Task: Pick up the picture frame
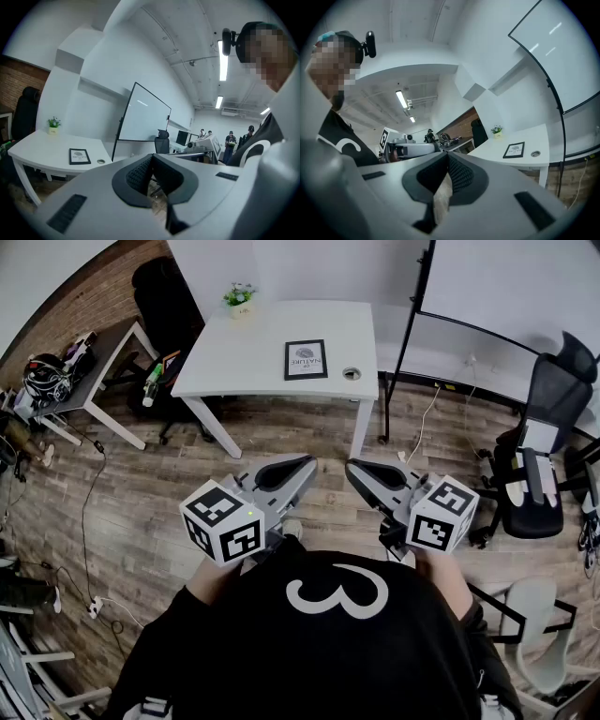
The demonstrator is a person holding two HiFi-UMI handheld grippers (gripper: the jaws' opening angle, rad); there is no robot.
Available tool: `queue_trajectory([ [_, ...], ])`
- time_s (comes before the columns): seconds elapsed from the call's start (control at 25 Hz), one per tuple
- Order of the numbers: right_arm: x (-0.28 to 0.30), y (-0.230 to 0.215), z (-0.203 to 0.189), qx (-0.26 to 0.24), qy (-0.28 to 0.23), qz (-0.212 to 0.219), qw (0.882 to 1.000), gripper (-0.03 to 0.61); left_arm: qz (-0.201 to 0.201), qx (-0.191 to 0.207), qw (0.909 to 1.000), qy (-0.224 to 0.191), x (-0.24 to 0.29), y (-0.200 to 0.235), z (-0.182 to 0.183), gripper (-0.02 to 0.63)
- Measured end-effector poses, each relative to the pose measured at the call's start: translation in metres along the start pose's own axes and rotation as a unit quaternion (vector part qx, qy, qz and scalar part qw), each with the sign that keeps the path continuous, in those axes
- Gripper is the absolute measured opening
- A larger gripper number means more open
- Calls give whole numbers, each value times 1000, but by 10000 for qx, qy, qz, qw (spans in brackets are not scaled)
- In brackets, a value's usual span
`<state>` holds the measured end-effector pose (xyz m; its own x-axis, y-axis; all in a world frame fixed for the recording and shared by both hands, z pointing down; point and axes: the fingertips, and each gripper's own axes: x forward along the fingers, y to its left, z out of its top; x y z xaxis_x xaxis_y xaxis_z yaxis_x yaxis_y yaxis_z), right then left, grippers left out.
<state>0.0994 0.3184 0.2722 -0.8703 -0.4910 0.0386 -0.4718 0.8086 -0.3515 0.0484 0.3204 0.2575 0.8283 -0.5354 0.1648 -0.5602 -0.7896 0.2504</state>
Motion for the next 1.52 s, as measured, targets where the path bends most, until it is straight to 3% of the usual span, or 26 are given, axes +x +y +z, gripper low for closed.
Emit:
queue_trajectory([
  [0.76,9,-12,-14,169,132,-15,9998,25,115,-182,9996,158,1,12,-20,15],
  [1.2,72,-61,-6,436,331,-237,9982,25,-54,-488,9986,173,17,92,-8,15],
  [1.52,127,-121,4,724,401,-421,9957,25,-156,-665,9972,294,46,170,10,15],
])
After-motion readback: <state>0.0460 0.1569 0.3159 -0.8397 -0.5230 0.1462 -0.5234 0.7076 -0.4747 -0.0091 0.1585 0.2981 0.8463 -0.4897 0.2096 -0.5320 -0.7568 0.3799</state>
